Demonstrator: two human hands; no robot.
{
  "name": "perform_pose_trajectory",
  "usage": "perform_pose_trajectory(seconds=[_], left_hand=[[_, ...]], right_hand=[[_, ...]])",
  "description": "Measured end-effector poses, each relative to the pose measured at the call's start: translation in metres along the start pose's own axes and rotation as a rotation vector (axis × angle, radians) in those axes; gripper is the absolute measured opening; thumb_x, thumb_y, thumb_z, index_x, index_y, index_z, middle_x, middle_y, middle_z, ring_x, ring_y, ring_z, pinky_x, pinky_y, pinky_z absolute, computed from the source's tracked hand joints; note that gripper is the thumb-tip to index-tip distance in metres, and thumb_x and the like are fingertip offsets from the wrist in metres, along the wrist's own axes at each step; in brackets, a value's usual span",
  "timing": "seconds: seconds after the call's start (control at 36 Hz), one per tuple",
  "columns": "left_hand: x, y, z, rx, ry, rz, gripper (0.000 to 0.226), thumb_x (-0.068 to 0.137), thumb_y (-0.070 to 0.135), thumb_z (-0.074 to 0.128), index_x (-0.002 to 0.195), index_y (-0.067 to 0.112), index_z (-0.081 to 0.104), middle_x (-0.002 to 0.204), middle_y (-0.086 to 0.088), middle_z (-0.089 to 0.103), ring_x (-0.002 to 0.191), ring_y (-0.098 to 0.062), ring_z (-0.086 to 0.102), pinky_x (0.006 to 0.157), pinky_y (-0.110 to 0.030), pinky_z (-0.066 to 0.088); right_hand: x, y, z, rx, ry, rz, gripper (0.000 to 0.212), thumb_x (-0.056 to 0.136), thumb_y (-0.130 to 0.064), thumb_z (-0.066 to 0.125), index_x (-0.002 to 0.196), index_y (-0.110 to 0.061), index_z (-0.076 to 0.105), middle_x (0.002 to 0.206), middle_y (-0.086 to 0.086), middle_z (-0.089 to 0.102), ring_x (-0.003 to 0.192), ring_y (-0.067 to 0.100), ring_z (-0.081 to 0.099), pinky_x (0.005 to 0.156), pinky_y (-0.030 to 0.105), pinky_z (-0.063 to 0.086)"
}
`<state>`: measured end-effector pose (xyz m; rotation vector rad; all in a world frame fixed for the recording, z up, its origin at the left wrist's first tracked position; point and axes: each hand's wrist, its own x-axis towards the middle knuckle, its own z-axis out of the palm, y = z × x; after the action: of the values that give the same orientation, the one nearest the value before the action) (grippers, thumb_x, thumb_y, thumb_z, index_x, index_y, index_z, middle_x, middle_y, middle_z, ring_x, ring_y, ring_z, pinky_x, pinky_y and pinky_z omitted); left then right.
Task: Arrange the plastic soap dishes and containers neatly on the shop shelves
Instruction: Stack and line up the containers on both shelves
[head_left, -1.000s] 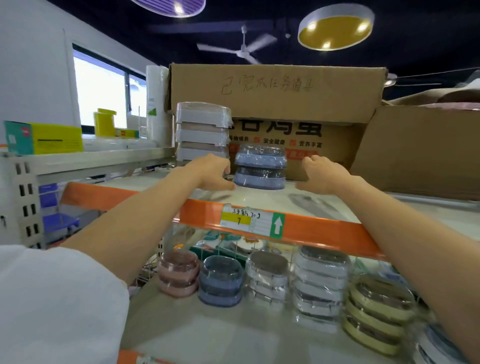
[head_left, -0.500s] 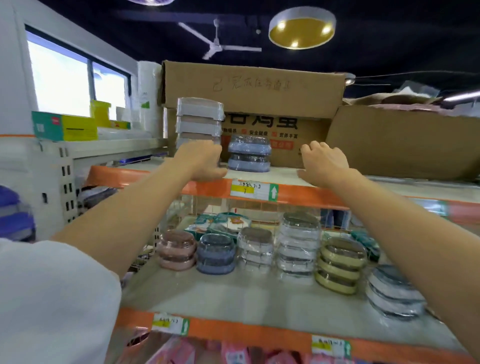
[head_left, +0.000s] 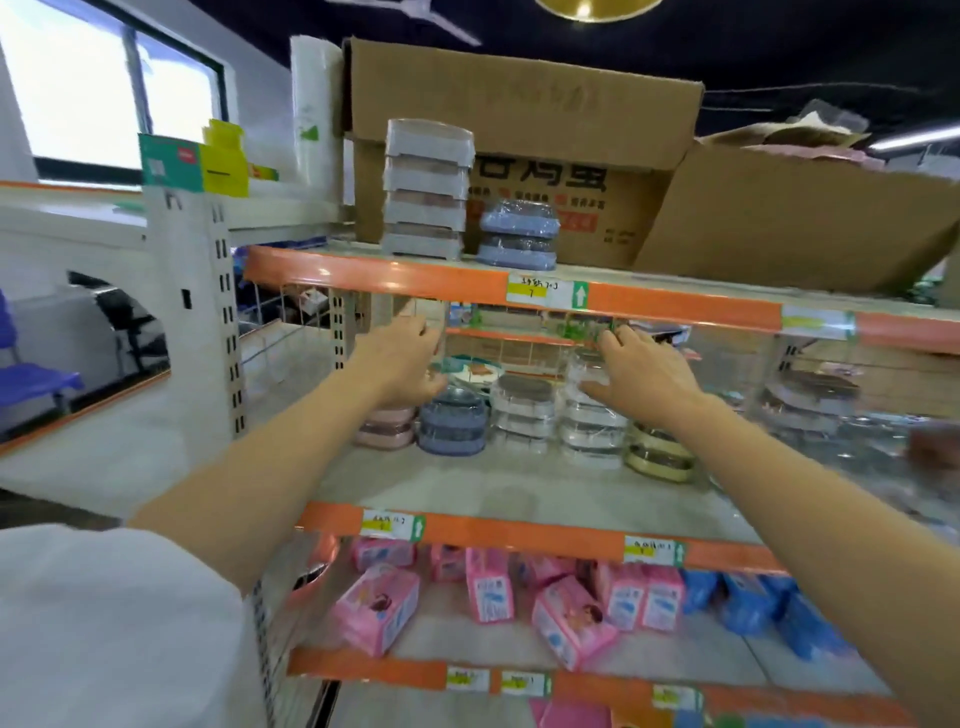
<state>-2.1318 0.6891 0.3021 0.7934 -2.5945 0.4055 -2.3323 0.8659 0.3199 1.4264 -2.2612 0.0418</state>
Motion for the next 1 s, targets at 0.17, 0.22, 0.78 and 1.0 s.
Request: perform_pose_trajectory(seconds=[0.17,0.22,0.78,1.0], left_hand=[[-0.020,-0.007,0.041,-0.073,-0.178,-0.075,0.056,0.088,0.046,0.054,0.129,0.009,0.046,0.131,-0.015,0.050,0.116,-0.032,0.051,0.089,-0.041,0.048],[-0.023,-0.007,0.053,-0.099,-0.235,-0.102,0.059,0.088,0.049,0.053,0.132,0.010,0.043,0.132,-0.015,0.049,0.116,-0.033,0.052,0.091,-0.044,0.048],[0.009,-0.034,0.129,-0.108,-0.415,-0.150,0.057,0.077,0.047,0.047,0.128,0.021,0.049,0.134,-0.004,0.052,0.126,-0.027,0.046,0.104,-0.045,0.040],[0.042,-0.047,0.184,-0.195,-0.333,-0.216,0.055,0.077,0.054,0.034,0.117,0.021,0.055,0.115,-0.005,0.064,0.104,-0.027,0.062,0.093,-0.046,0.048]], right_hand=[[-0.010,-0.029,0.039,0.110,-0.157,0.032,0.063,0.094,-0.050,0.050,0.139,-0.008,0.036,0.141,0.012,0.042,0.125,0.029,0.045,0.087,0.039,0.045],[-0.009,-0.038,0.054,0.177,-0.212,0.039,0.065,0.094,-0.050,0.050,0.141,-0.008,0.035,0.146,0.012,0.037,0.128,0.030,0.043,0.090,0.039,0.045],[0.085,-0.071,0.175,0.537,-0.326,0.037,0.063,0.086,-0.046,0.065,0.129,-0.006,0.044,0.134,0.012,0.046,0.120,0.028,0.046,0.086,0.034,0.039],[0.139,-0.081,0.233,0.623,-0.341,0.004,0.059,0.080,-0.047,0.071,0.117,-0.005,0.057,0.118,0.012,0.060,0.107,0.028,0.056,0.076,0.032,0.042]])
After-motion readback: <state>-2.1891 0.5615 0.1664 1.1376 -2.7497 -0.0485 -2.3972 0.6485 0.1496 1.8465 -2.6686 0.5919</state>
